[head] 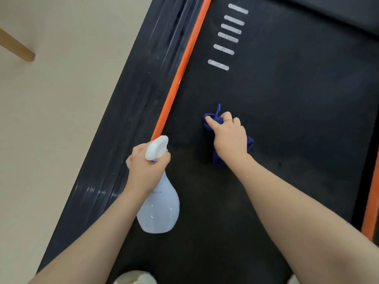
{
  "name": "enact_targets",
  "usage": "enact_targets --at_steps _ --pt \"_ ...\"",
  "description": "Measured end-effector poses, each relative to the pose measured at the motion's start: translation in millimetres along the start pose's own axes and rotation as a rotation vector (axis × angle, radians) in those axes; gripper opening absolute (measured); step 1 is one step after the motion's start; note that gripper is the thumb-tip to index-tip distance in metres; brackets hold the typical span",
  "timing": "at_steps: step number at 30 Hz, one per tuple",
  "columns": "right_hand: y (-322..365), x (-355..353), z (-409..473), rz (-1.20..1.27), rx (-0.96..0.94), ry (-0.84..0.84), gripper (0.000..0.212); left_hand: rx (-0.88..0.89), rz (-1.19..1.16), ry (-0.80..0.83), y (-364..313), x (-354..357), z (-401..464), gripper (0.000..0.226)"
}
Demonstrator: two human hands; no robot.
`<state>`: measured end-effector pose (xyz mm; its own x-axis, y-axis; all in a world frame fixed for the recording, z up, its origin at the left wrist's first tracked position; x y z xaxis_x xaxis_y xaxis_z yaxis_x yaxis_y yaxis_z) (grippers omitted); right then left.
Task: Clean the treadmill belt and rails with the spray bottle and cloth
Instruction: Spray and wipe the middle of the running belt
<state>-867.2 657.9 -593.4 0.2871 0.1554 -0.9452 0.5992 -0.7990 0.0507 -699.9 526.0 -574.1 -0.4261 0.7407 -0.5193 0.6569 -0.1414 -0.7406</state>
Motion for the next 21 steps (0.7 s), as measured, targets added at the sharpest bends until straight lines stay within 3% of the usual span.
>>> enact_targets --at_steps 2,7,8,12,14,16,18,21 --pt "10 -2 4 0.003 0.008 -0.006 0.058 -0.06 -0.093 0.009 8 -4 2 0.018" --pt "41 14 -21 -0.046 -0.531 -0.137 0.058 -0.049 -0.3 0.111 19 -13 8 0.065" --pt "37 11 -9 -0.053 -0.529 -0.175 0.057 -0.036 -0.317 0.119 18 -15 8 0.067" --pt "37 1 23 -0.001 -0.189 -0.282 0.053 0.017 -0.368 0.122 16 -16 6 0.057" --pt "59 7 4 -0.025 -0.303 -0.275 0.051 0.013 -0.369 0.109 17 -15 6 0.061" --pt "78 20 -27 -0.047 -0.582 -0.142 0.047 0.003 -0.363 0.082 20 -16 7 0.069" --pt "76 20 -28 -0.061 -0.685 -0.057 0.053 0.002 -0.354 0.074 19 -16 7 0.069" --pt "61 4 14 0.044 -0.358 -0.172 0.051 0.026 -0.377 0.103 16 -16 7 0.061"
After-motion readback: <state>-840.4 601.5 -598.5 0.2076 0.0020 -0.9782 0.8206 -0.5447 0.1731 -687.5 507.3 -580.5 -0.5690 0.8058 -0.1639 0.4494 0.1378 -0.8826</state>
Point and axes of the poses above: each hand's wrist, its own z-axis towards the middle knuckle, its own x-axis out of the palm, y = z × x, the point moved 5 cm from there along z, towards the middle knuckle, and after that the axes turned 1 degree about x, right-handed, at the moved point
